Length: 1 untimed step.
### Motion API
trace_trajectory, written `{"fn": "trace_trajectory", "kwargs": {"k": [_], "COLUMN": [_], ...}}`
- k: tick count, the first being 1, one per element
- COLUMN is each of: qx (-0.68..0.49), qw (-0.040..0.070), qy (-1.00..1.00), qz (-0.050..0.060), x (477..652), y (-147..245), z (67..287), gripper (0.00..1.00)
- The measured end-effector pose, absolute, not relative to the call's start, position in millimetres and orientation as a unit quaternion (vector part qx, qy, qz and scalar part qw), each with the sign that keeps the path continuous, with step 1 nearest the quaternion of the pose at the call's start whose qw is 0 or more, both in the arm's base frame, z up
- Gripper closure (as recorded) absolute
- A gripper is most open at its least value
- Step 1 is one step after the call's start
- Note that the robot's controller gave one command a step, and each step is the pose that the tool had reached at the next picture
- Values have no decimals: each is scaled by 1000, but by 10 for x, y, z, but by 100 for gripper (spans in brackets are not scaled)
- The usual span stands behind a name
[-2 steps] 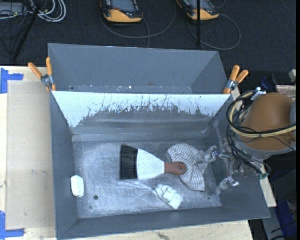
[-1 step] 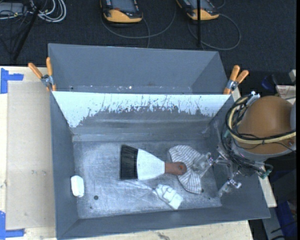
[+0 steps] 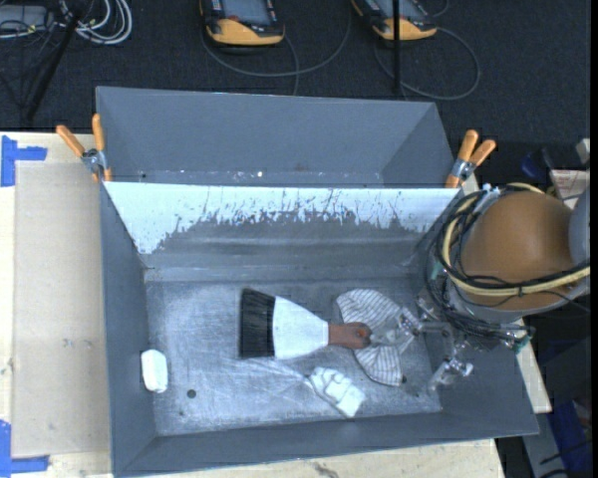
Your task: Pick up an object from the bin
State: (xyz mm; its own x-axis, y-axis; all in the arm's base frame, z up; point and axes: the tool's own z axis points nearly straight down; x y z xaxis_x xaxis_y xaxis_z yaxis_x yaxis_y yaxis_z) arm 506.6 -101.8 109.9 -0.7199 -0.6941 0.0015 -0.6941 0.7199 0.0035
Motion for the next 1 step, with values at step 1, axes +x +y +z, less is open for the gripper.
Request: {"fn": "trace_trajectory", "kwargs": {"k": [1], "qx": [494], "qw": [1], "qy": [-869], "qz": [-1], "x": [5056], "y": [-1022], "z": [894], "gripper": [0]}}
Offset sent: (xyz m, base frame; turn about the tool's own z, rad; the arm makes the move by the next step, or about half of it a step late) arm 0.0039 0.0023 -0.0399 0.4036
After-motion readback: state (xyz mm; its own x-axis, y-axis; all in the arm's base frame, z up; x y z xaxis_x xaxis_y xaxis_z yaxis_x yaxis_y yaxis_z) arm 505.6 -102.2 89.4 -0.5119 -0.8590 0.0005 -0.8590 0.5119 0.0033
